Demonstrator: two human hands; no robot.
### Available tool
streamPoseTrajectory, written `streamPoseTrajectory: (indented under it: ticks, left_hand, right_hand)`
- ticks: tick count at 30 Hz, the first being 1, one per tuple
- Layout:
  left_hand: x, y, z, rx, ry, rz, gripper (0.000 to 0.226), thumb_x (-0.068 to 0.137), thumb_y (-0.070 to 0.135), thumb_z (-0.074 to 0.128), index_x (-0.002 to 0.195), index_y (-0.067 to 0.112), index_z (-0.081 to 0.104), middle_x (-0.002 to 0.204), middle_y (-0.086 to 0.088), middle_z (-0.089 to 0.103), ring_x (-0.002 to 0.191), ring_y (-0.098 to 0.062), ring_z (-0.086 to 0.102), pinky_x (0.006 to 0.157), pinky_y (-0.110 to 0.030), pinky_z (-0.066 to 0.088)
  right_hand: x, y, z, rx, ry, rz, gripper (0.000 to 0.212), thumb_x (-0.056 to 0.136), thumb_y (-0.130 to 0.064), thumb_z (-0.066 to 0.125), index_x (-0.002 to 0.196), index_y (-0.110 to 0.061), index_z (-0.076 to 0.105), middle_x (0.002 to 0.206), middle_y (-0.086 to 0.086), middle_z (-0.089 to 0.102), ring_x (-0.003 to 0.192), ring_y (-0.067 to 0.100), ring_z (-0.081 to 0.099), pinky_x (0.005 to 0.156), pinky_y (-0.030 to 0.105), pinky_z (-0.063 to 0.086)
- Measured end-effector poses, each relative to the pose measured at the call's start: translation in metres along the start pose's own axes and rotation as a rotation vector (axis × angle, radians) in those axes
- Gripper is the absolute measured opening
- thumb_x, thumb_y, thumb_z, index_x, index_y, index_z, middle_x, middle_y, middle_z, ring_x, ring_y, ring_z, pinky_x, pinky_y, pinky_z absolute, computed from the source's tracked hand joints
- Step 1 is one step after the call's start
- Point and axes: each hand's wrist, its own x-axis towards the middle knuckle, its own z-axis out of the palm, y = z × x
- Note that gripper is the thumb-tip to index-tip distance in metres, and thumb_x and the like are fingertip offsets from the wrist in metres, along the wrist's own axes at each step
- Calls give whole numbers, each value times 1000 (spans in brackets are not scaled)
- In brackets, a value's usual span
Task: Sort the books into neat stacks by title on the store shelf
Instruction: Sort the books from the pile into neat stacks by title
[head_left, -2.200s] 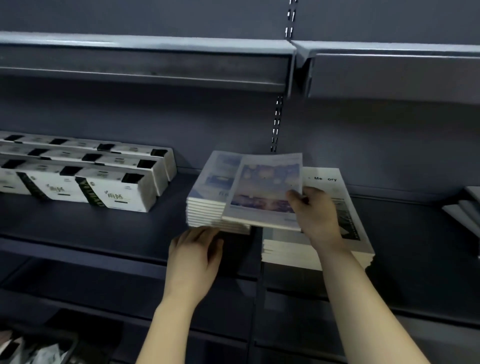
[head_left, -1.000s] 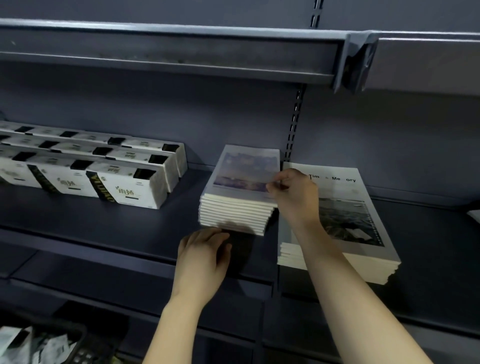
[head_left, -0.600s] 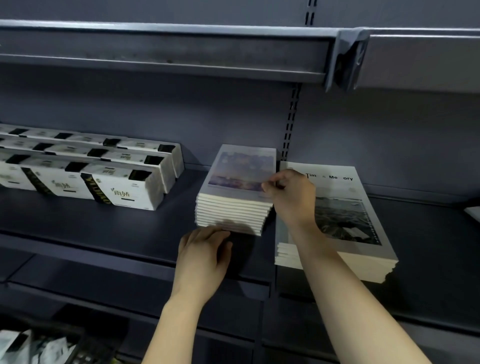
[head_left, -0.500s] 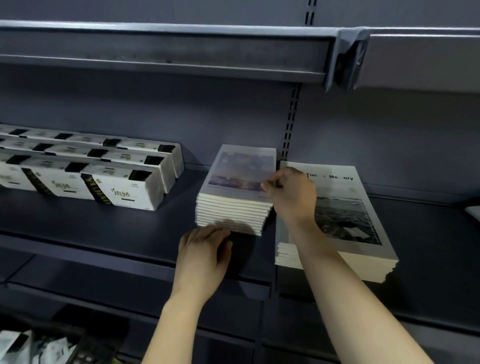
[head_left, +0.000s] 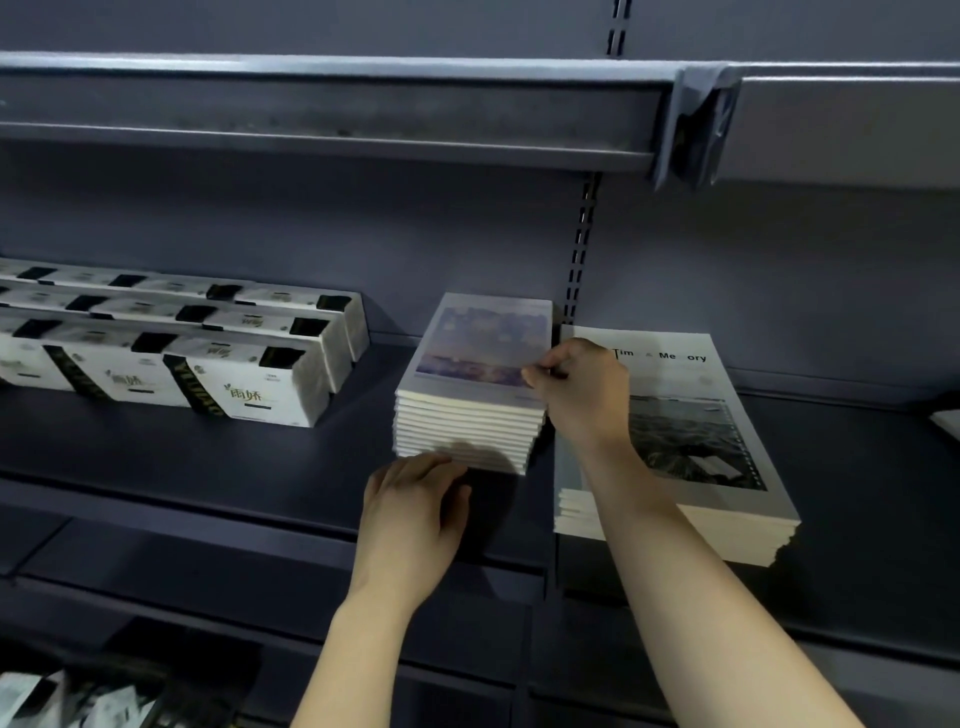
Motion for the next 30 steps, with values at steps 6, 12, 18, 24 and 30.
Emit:
streamPoseTrajectory:
  ticks: [6, 12, 18, 24, 30]
  left_hand:
    - [8, 21, -7, -42, -7, 54, 34, 87, 35, 42, 106, 22, 67, 108, 5, 67, 98, -17, 62, 88, -36, 45]
    - [13, 65, -6, -107, 1, 106, 37, 89, 36, 40, 115, 23, 63, 113, 5, 65, 100, -18, 62, 86, -40, 49]
    - [15, 136, 16, -124, -11, 174, 38, 91, 39, 40, 118, 22, 61, 118, 2, 62, 105, -21, 59, 88, -44, 49]
    - [14, 219, 47, -137, -25, 219, 39, 90, 38, 40, 117, 21, 62, 117, 0, 63, 103, -23, 59, 87, -43, 50]
    - [9, 295, 85, -165, -99, 248, 44, 92, 42, 35, 122, 22, 61, 121, 2, 61, 109, -21, 56, 93, -44, 46]
  right_hand:
    - [-5, 6, -14, 53, -22, -35, 12, 93, -26, 60, 86, -18, 65, 76, 0, 69, 66, 16, 67, 69, 33, 58]
    - [-19, 32, -58, -87, -3, -117, 9, 91, -18, 60, 92, -19, 68, 88, -10, 67, 77, 3, 60, 73, 16, 47]
    - [-35, 84, -137, -94, 63, -114, 10, 89, -13, 64, 95, -18, 68, 91, -10, 66, 80, -1, 60, 76, 14, 49]
    - [-41, 137, -212, -150, 42, -29, 12, 90, -16, 62, 99, -24, 66, 91, -13, 63, 81, -5, 57, 74, 9, 41]
    - [-43, 195, -283, -235, 142, 16, 16, 86, -11, 65, 101, -13, 72, 97, 4, 72, 89, 18, 66, 79, 22, 47]
